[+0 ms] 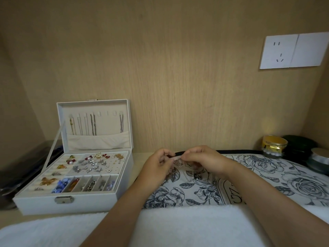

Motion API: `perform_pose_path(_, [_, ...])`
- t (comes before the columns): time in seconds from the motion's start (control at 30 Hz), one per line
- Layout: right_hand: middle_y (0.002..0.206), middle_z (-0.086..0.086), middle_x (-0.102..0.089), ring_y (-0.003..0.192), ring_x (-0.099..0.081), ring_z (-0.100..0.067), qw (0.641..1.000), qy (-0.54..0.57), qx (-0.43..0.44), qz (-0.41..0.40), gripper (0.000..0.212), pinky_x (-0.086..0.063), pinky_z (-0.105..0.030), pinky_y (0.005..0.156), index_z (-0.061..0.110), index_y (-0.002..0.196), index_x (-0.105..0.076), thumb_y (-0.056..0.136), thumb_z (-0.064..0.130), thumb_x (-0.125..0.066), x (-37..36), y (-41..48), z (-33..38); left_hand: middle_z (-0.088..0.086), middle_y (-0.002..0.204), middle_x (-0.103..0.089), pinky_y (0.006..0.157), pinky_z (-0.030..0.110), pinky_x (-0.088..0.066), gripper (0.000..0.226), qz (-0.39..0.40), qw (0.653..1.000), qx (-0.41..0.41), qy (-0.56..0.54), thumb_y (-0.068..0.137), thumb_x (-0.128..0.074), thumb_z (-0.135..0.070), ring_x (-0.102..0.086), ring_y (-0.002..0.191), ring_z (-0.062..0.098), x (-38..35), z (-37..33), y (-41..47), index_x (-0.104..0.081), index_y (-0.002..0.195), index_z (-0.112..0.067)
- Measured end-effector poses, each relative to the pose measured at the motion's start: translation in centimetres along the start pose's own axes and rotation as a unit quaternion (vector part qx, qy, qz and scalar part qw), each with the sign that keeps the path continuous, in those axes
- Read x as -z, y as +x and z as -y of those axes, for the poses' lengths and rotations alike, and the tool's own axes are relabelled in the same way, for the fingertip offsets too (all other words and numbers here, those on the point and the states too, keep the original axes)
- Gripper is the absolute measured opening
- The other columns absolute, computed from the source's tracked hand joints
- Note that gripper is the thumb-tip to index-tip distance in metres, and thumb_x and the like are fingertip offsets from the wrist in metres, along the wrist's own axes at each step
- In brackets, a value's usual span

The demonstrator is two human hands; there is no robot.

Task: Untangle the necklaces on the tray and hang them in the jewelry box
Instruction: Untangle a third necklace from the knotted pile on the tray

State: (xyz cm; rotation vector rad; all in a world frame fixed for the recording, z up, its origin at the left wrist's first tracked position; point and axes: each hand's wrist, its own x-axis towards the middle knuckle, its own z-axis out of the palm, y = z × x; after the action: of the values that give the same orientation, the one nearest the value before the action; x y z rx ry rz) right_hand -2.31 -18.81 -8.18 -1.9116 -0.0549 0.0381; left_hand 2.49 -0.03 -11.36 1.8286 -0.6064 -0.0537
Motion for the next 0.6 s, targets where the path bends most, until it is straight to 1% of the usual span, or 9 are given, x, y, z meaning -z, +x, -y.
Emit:
perform_pose_path(0.07, [0.079, 0.002, -0.07, 0.078, -0.061, -0.014, 1.0, -0.004, -0.004, -0.015, 0.02, -0.042, -0.027, 0.078, 0.02, 0.083, -0.078, 0.093, 0.033, -0.066, 0.06, -0.02, -0.17, -0.011, 0.074, -0.066, 0.062, 0.014, -0.043, 0.023, 0.009, 0.998, -0.025, 0.051, 0.097, -0.058, -0.017, -0.056, 0.064, 0.001, 0.23, 0.21, -0.13, -0.068, 0.096, -0.038])
perform_pose_path(0.13, [0.082, 0.008, -0.072, 0.086, -0.063, -0.011, 0.999, -0.017, 0.002, -0.032, 0.019, -0.043, -0.028, 0.085, 0.023, 0.085, -0.078, 0.092, 0.036, -0.066, 0.01, 0.08, -0.21, -0.016, 0.076, -0.067, 0.068, 0.015, -0.045, 0.025, 0.003, 0.999, -0.021, 0.05, 0.098, -0.057, -0.02, -0.06, 0.072, -0.001, 0.24, 0.12, -0.18, -0.07, 0.093, -0.041])
perform_pose_path(0.2, [0.08, 0.011, -0.071, 0.086, -0.062, -0.008, 0.999, -0.014, 0.011, -0.033, 0.017, -0.043, -0.027, 0.086, 0.022, 0.089, -0.079, 0.092, 0.034, -0.067, 0.02, 0.09, -0.18, -0.013, 0.084, -0.071, 0.077, 0.022, -0.049, 0.021, 0.001, 1.0, -0.003, 0.029, 0.099, -0.056, -0.024, -0.065, 0.083, 0.006, 0.11, -0.17, -0.25, -0.072, 0.094, -0.037])
perform_pose_path(0.27, [0.085, 0.008, -0.073, 0.086, -0.063, -0.006, 0.999, -0.016, 0.017, -0.023, 0.016, -0.044, -0.025, 0.086, 0.021, 0.092, -0.078, 0.092, 0.032, -0.067, 0.04, 0.02, -0.2, -0.005, 0.091, -0.074, 0.084, 0.029, -0.051, 0.015, 0.006, 1.0, 0.006, 0.002, 0.096, -0.06, -0.032, -0.068, 0.088, 0.012, -0.04, -0.31, -0.25, -0.075, 0.094, -0.034])
perform_pose_path(0.3, [0.089, 0.006, -0.074, 0.087, -0.064, -0.005, 0.999, -0.019, 0.021, -0.017, 0.016, -0.044, -0.024, 0.085, 0.021, 0.093, -0.078, 0.093, 0.031, -0.066, 0.05, 0.04, -0.29, 0.001, 0.09, -0.074, 0.082, 0.031, -0.052, 0.012, 0.002, 1.0, 0.005, -0.008, 0.094, -0.063, -0.034, -0.067, 0.084, 0.014, -0.1, -0.37, -0.26, -0.075, 0.092, -0.033])
perform_pose_path(0.37, [0.09, 0.005, -0.074, 0.085, -0.065, -0.004, 0.999, -0.021, 0.029, -0.008, 0.014, -0.044, -0.023, 0.084, 0.018, 0.095, -0.077, 0.093, 0.026, -0.067, -0.06, -0.05, -0.19, 0.009, 0.084, -0.071, 0.073, 0.026, -0.051, 0.007, -0.009, 1.0, 0.009, -0.026, 0.09, -0.069, -0.031, -0.062, 0.073, 0.013, -0.12, -0.43, -0.23, -0.075, 0.089, -0.028])
perform_pose_path(0.43, [0.084, 0.005, -0.072, 0.08, -0.064, -0.004, 0.999, -0.042, 0.03, -0.013, 0.01, -0.047, -0.026, 0.081, 0.016, 0.092, -0.075, 0.092, 0.023, -0.068, -0.11, 0.12, -0.34, 0.003, 0.079, -0.069, 0.069, 0.021, -0.05, 0.006, -0.007, 0.999, 0.024, -0.041, 0.089, -0.071, -0.028, -0.06, 0.071, 0.01, -0.13, -0.39, -0.17, -0.074, 0.09, -0.023])
perform_pose_path(0.53, [0.082, 0.005, -0.073, 0.079, -0.066, -0.007, 0.995, -0.098, 0.024, -0.021, 0.007, -0.054, -0.035, 0.084, 0.022, 0.086, -0.075, 0.089, 0.024, -0.069, -0.21, 0.42, -0.48, 0.0, 0.084, -0.074, 0.08, 0.03, -0.054, 0.006, 0.014, 0.998, 0.037, -0.052, 0.087, -0.074, -0.027, -0.064, 0.078, 0.011, -0.14, -0.3, -0.21, -0.075, 0.09, -0.022])
perform_pose_path(0.6, [0.086, 0.005, -0.075, 0.083, -0.069, -0.007, 0.995, -0.091, 0.033, -0.007, 0.008, -0.055, -0.032, 0.086, 0.024, 0.092, -0.076, 0.089, 0.02, -0.069, -0.45, 0.42, -0.43, 0.005, 0.089, -0.076, 0.083, 0.03, -0.054, 0.009, 0.015, 0.997, 0.039, -0.06, 0.083, -0.078, -0.023, -0.066, 0.082, 0.014, -0.17, -0.29, -0.26, -0.075, 0.09, -0.018])
